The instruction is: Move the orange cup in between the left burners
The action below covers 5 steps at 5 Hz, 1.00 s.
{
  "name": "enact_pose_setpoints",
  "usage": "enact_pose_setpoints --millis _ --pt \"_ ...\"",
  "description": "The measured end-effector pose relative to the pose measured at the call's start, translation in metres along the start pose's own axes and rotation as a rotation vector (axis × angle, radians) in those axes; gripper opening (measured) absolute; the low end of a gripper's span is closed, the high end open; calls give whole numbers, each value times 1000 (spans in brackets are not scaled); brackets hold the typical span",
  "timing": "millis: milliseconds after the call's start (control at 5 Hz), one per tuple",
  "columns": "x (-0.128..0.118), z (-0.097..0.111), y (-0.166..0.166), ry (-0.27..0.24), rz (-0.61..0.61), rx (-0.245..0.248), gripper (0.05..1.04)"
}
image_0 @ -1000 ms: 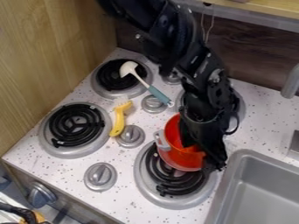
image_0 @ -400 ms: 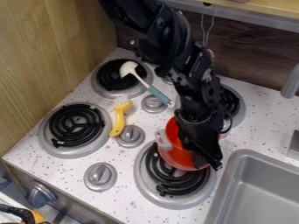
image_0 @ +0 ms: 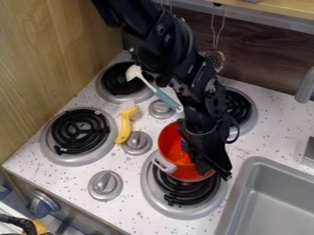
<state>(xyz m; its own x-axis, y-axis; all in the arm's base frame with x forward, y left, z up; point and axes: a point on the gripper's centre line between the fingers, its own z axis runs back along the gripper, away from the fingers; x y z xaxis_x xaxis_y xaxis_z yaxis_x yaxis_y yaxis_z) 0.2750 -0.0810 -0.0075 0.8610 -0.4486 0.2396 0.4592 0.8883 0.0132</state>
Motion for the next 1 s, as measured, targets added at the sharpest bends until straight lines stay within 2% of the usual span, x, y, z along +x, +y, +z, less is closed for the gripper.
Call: enact_pose_setpoints --millis 200,400,800,1000 --pt "-4 4 -1 3 28 9 68" --pt "-8 12 -5 53 9 32 68" --pt "2 38 -8 11 -16 173 68" --pt "4 46 -3 22 -46 220 68"
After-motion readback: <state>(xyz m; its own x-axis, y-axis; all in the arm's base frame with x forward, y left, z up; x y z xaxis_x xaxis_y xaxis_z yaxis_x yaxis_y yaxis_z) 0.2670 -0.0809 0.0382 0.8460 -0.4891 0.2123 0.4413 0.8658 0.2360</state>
